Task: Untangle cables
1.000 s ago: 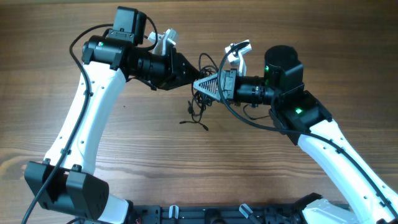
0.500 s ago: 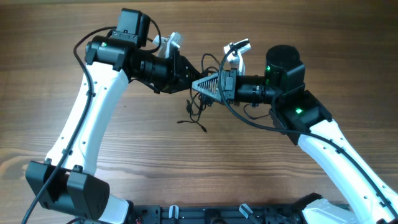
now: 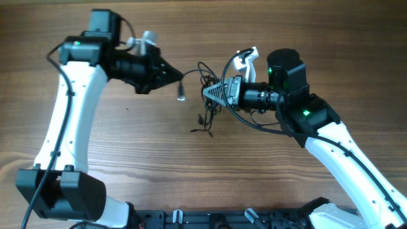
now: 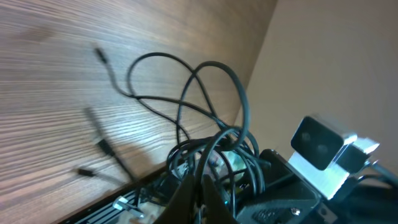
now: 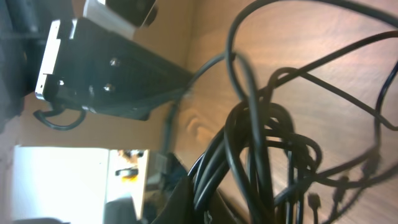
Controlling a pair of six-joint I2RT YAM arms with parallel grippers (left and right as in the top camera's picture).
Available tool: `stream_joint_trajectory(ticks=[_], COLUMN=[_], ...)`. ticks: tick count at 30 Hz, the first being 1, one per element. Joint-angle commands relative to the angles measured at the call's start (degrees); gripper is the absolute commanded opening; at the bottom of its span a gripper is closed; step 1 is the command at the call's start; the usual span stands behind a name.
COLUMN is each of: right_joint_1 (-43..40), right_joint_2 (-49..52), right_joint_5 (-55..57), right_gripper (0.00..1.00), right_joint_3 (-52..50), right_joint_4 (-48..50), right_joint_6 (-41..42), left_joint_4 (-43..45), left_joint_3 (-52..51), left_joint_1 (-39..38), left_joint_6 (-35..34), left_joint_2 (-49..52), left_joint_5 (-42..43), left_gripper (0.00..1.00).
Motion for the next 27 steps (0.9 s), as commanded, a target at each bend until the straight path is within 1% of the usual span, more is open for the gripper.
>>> stream_joint_trajectory(ticks=[1,2,3,5,6,7,8,9,10,11,12,13,14,16,17,18,19,20,21,23,25,26,27], right_joint_1=[-0.24,-0.24,-0.22,-0.09,0.09,0.48,0.63,0.63,0.66,0.81,1.01,1.75,2.4,4.17,5.25,5.66,5.64,5.62,5.64,5.64,5.64,5.64,5.64], right_joint_2=[0.07,0.07,0.07,0.07,0.07,0.07,0.07,0.07,0.07,0.07,0.22,0.87,1.64,4.35,6.51,8.41,9.84,11.13,11.63,11.56,11.56,11.56,11.56], right_joint_5=[10.27,15.06,17.29,13.75,8.9,1.49,-5.53,-8.81,-10.71,-10.69,-9.29,-5.55,-3.1,-2.05,-1.38,-0.48,1.44,4.48,6.54,15.34,24.02,30.14,38.75], right_gripper=[0.04,0.04,0.04,0.04,0.04,0.04,0.04,0.04,0.04,0.05,0.07,0.15,0.15,0.15,0.24,0.4,0.5,0.57,0.68,0.72,0.74,0.75,0.75], right_joint_3=[0.42,0.42,0.42,0.42,0.42,0.42,0.42,0.42,0.42,0.42,0.35,0.07,-0.17,-0.2,-0.2,-0.2,-0.2,-0.2,-0.17,0.61,3.5,5.53,7.58], right_joint_4=[-3.48,-6.01,-7.56,-7.39,-5.53,-2.08,2.8,5.81,8.63,9.49,9.16,8.17,7.04,6.38,6.36,6.36,5.53,3.61,2.03,-5.01,-13.53,-18.86,-25.16], right_joint_6=[-3.58,-3.87,-3.93,-5.57,-7.28,-8.0,-7.3,-5.95,-4.11,-3.67,-5.25,-6.32,-6.27,-6.27,-6.12,-6.27,-6.4,-6.6,-9.03,-13.62,-17.0,-18.43,-18.25], left_joint_4=[-2.36,-2.99,-2.75,-0.81,-0.35,-0.42,-0.59,-1.2,-1.7,-2.78,-3.21,-3.21,-3.17,-2.95,-2.95,-2.99,-3.28,-4.04,-4.81,-5.81,-5.73,-5.7,-5.75], left_joint_3=[0.68,0.68,0.68,0.68,0.68,0.68,0.68,0.68,0.68,0.68,0.68,0.68,0.68,0.68,0.68,0.68,0.68,0.68,0.68,0.68,0.68,0.68,0.68], left_joint_1=[3.96,5.62,6.95,9.31,10.05,10.62,10.6,10.32,10.1,9.64,9.11,8.02,7.34,6.67,6.69,6.69,6.69,6.69,6.69,6.29,4.79,3.69,1.86], left_joint_6=[-0.87,-0.87,-0.9,-0.94,-0.94,-0.92,-0.9,-0.87,-0.85,-0.83,-0.33,0.98,1.25,0.76,0.57,0.57,0.57,0.57,0.57,0.57,0.59,0.52,-1.55], left_joint_2=[-0.39,-0.39,-0.39,-0.37,-0.37,-0.37,-0.37,-0.37,-0.37,-0.37,-0.37,-0.37,-0.37,-0.37,-0.37,-0.37,-0.37,-0.37,-0.37,-0.37,-0.37,-0.37,-0.37], left_joint_5=[1.09,1.09,1.09,-0.35,-1.11,-1.09,-1.09,-1.09,-1.09,-1.07,-1.05,-1.18,-1.18,-3.13,-5.6,-7.26,-9.09,-11.45,-13.75,-18.49,-20.57,-22.03,-25.4], left_gripper=[0.04,0.04,0.04,0.04,0.1,0.48,0.76,0.83,0.84,0.8,0.78,0.78,0.77,0.73,0.72,0.72,0.71,0.72,0.71,0.71,0.72,0.72,0.71])
